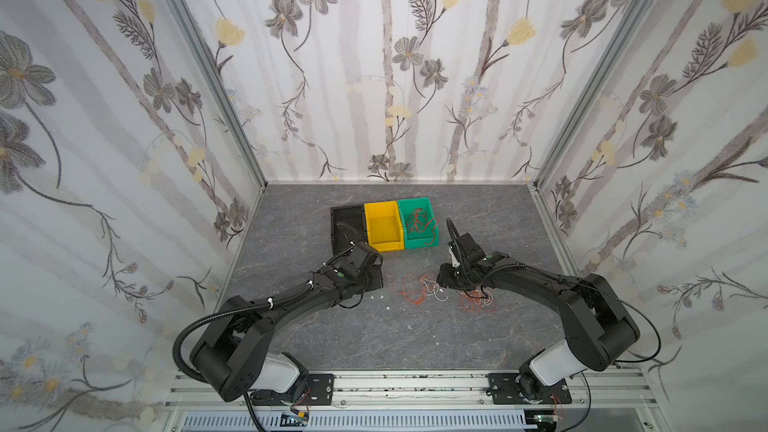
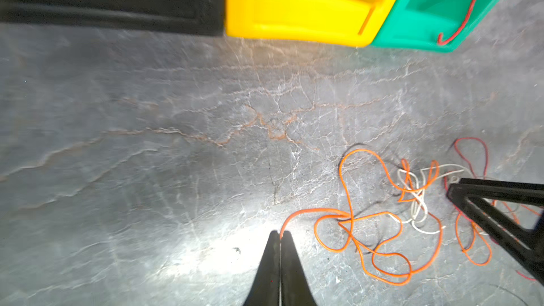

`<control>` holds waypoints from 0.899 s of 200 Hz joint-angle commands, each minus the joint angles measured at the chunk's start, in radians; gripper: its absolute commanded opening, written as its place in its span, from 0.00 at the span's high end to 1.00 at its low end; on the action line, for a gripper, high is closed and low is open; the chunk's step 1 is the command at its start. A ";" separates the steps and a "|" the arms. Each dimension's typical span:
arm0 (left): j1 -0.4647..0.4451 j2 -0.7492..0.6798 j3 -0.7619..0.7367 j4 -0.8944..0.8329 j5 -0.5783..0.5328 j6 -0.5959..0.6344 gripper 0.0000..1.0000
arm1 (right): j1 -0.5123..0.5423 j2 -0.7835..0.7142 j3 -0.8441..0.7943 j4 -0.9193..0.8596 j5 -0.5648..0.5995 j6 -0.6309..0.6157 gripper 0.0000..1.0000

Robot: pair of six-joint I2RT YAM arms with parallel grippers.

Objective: Untangle the cables

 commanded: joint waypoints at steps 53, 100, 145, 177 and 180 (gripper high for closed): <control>0.148 -0.334 0.036 -0.193 -0.069 0.052 1.00 | -0.031 0.029 -0.005 -0.006 0.039 -0.022 0.55; 0.268 -0.431 0.114 -0.285 -0.078 0.104 1.00 | -0.076 0.029 -0.032 -0.025 0.053 -0.014 0.85; 0.383 -0.454 0.155 -0.356 -0.082 0.120 1.00 | -0.125 0.013 -0.063 -0.050 0.093 0.004 1.00; 0.471 -0.477 0.170 -0.405 -0.112 0.125 1.00 | -0.168 -0.012 -0.091 -0.072 0.139 0.025 1.00; 0.481 -0.478 0.174 -0.409 -0.112 0.126 1.00 | -0.173 -0.014 -0.093 -0.073 0.140 0.027 1.00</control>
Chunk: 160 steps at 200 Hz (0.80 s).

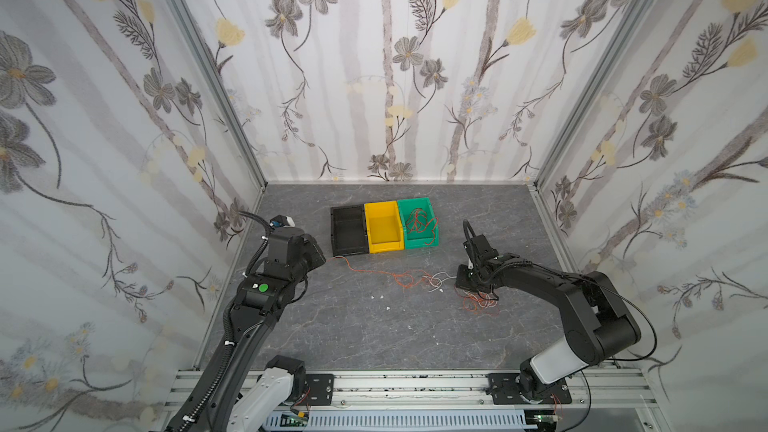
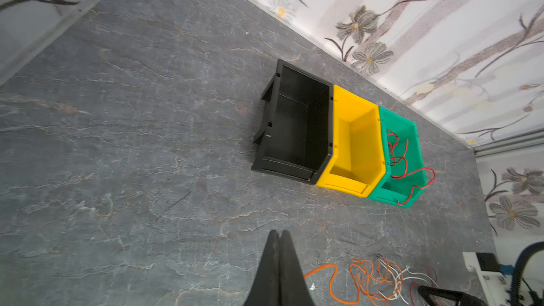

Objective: Untangle the cables

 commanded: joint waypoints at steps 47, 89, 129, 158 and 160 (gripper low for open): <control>0.166 -0.038 0.036 -0.112 -0.038 0.051 1.00 | -0.096 -0.091 -0.072 -0.069 0.101 0.044 1.00; 0.224 -0.048 0.025 -0.114 0.000 0.057 1.00 | -0.162 -0.146 -0.109 -0.073 0.097 0.039 1.00; 0.233 -0.032 0.007 -0.053 0.138 0.041 1.00 | -0.165 -0.148 -0.091 -0.047 -0.018 -0.016 1.00; 0.223 -0.028 -0.010 0.013 0.271 0.015 1.00 | -0.087 -0.099 -0.063 -0.001 -0.099 -0.013 1.00; 0.220 -0.027 -0.009 0.014 0.277 0.014 1.00 | -0.079 -0.095 -0.058 0.000 -0.100 -0.012 1.00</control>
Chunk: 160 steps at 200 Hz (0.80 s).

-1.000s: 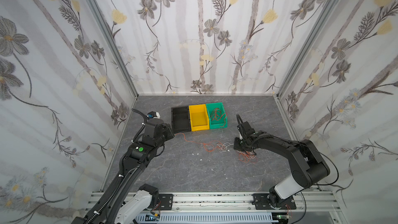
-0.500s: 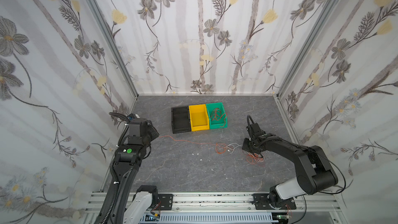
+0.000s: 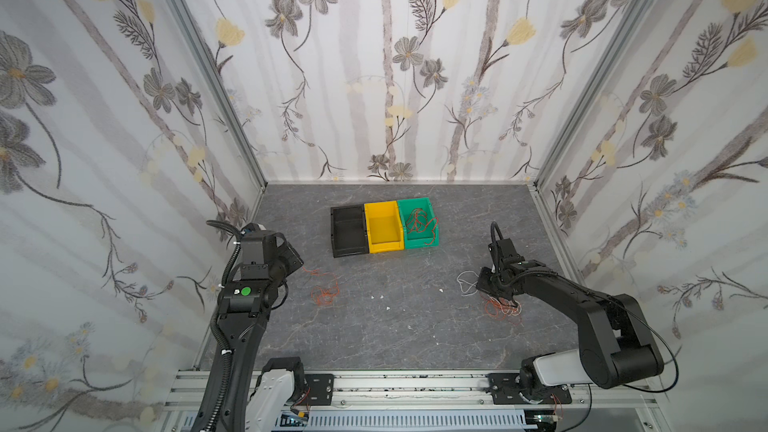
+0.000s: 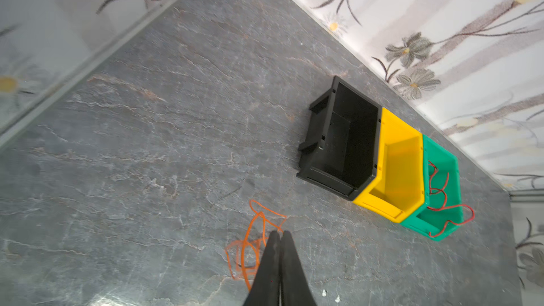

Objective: Untangle the cables

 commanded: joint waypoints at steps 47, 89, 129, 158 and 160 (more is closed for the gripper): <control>-0.075 -0.006 0.066 0.086 0.233 -0.035 1.00 | 0.230 0.091 0.130 0.069 -0.102 -0.015 0.93; -0.158 -0.011 0.136 0.113 0.283 -0.075 1.00 | 0.322 0.121 0.206 0.163 -0.240 -0.041 0.73; -0.213 -0.015 0.215 0.164 0.297 -0.134 1.00 | 0.381 0.237 0.207 0.488 -0.479 0.043 0.63; -0.252 -0.005 0.277 0.203 0.304 -0.173 1.00 | 0.418 0.308 0.209 0.728 -0.593 0.135 0.59; -0.255 -0.004 0.279 0.205 0.304 -0.175 1.00 | 0.422 0.312 0.212 0.737 -0.597 0.136 0.58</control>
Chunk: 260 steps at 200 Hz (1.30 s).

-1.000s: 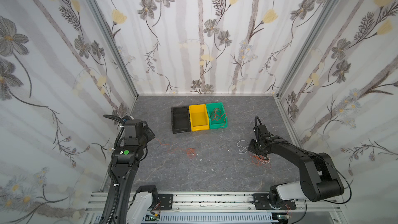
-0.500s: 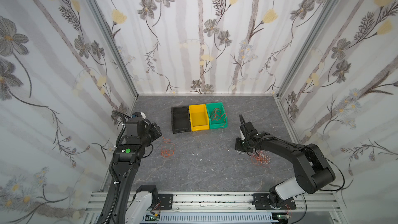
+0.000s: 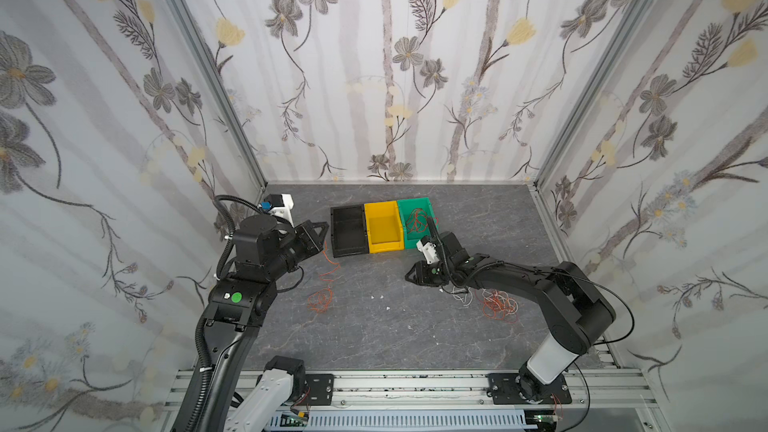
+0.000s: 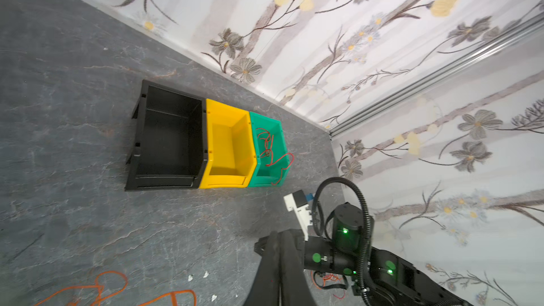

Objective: Untangle the cables

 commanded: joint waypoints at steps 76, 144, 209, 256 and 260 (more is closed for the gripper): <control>-0.222 0.134 0.068 0.232 0.000 -0.118 1.00 | 0.117 0.153 0.116 0.419 -0.220 0.145 0.47; -0.400 0.324 0.049 0.367 -0.010 -0.123 1.00 | 0.008 -0.033 -0.099 0.301 -0.133 0.114 0.46; -0.427 0.443 -0.124 0.440 -0.033 -0.106 1.00 | -0.046 -0.219 -0.130 -0.027 0.016 -0.041 0.44; -0.443 0.430 -0.260 0.376 -0.024 -0.053 1.00 | -0.047 -0.196 -0.122 -0.054 0.030 -0.042 0.44; -0.445 0.428 -0.276 0.362 -0.029 -0.053 1.00 | -0.046 -0.193 -0.119 -0.057 0.031 -0.042 0.44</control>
